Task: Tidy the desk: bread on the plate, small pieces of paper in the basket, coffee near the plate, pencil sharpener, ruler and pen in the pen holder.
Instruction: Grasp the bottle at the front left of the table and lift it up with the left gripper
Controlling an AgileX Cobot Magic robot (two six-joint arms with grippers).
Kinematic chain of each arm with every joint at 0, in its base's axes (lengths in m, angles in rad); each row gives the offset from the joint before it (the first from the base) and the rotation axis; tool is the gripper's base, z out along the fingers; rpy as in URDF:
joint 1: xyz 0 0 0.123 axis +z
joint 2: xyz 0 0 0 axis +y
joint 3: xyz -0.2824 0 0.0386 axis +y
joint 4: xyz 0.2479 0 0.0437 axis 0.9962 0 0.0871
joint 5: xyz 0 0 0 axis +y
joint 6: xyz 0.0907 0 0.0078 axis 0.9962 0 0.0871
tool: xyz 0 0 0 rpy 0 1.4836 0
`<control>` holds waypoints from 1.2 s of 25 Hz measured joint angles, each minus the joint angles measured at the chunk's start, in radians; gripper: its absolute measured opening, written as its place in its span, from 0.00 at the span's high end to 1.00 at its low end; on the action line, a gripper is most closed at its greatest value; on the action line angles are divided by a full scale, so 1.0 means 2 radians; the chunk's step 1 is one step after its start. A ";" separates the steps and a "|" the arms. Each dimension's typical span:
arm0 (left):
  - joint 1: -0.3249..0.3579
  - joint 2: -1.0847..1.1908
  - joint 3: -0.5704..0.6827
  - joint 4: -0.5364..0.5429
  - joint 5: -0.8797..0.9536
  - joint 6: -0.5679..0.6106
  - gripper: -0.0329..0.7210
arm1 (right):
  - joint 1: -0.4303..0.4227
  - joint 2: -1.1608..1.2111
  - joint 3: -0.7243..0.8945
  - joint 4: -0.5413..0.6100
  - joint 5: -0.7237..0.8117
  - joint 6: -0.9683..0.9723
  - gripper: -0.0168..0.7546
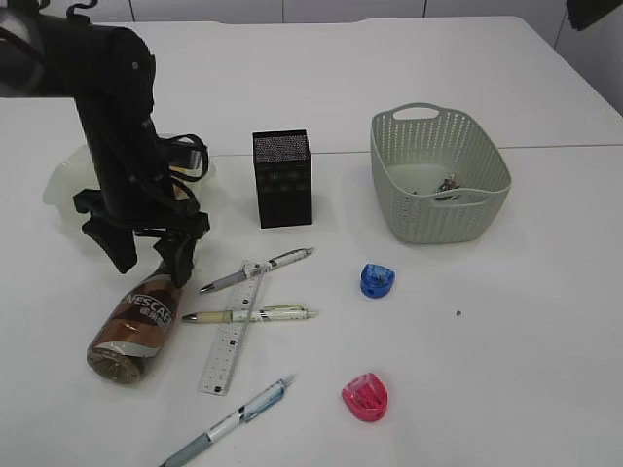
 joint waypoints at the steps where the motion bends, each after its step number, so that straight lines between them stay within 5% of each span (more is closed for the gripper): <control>1: 0.000 0.003 0.000 0.000 0.000 0.000 0.18 | 0.000 0.000 0.000 0.000 0.000 -0.001 0.36; 30: 0.000 0.041 -0.001 0.001 -0.003 0.000 0.18 | 0.000 0.000 0.000 0.000 0.000 -0.008 0.36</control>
